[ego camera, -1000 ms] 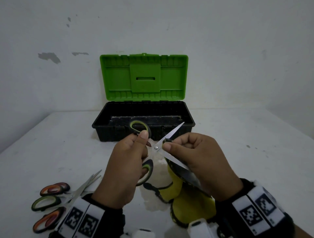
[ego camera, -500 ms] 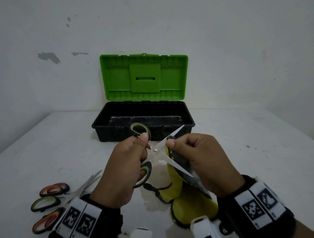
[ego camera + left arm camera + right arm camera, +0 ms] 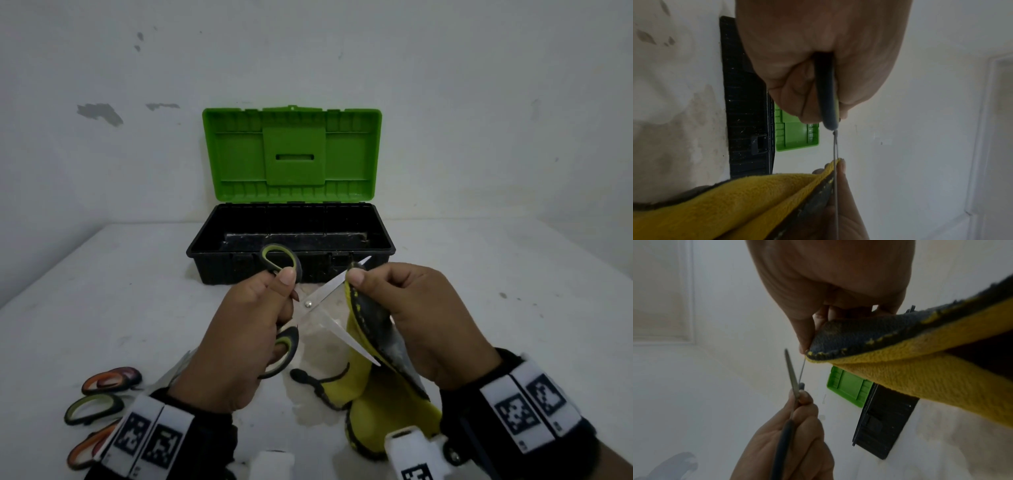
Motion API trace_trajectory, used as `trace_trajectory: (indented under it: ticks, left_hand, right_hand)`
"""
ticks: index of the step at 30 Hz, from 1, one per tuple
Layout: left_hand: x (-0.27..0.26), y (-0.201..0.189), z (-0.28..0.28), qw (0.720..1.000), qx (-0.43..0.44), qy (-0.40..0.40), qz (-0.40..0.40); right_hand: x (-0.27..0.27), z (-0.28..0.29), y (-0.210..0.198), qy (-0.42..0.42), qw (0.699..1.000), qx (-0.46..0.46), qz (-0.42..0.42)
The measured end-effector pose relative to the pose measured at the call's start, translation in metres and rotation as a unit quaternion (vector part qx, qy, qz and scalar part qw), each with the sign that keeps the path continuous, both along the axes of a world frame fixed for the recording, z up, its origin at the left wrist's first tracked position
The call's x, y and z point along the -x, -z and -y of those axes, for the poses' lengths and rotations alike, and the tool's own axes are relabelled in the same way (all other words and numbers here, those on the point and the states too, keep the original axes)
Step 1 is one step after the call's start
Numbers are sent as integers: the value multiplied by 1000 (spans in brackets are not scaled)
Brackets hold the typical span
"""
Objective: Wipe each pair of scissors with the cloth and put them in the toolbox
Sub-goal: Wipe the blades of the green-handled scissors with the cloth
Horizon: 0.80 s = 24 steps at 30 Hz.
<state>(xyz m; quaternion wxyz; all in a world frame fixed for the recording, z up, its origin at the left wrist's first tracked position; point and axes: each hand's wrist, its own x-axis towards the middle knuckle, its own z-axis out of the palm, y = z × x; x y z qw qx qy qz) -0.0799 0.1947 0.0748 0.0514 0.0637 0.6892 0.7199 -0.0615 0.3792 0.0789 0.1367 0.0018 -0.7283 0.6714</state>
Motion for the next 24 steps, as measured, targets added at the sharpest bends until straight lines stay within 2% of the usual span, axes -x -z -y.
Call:
trace_trajectory:
  ticks: [4, 6, 10, 14, 16, 20, 24]
  left_hand:
    - [-1, 1, 1, 1000, 5, 0, 3]
    - [-1, 3, 3, 1000, 8, 3, 4]
    - [-1, 10, 4, 999, 38, -13, -14]
    - [-3, 15, -1, 996, 68, -29, -51]
    - [-3, 16, -3, 990, 97, -46, -92]
    - [-5, 17, -9, 964, 155, -72, -205]
    - [-8, 13, -12, 945, 178, -87, -261]
  right_hand:
    - [-6, 4, -1, -18, 1000, -16, 7]
    - [-1, -2, -1, 15, 1000, -3, 5]
    - [10, -17, 2, 80, 994, -70, 0]
    - [4, -17, -2, 88, 989, -114, -25]
    - [-2, -9, -6, 64, 983, -165, -39]
    - [-8, 12, 0, 51, 947, -311, -66]
    - [-2, 20, 10, 62, 939, -328, -77]
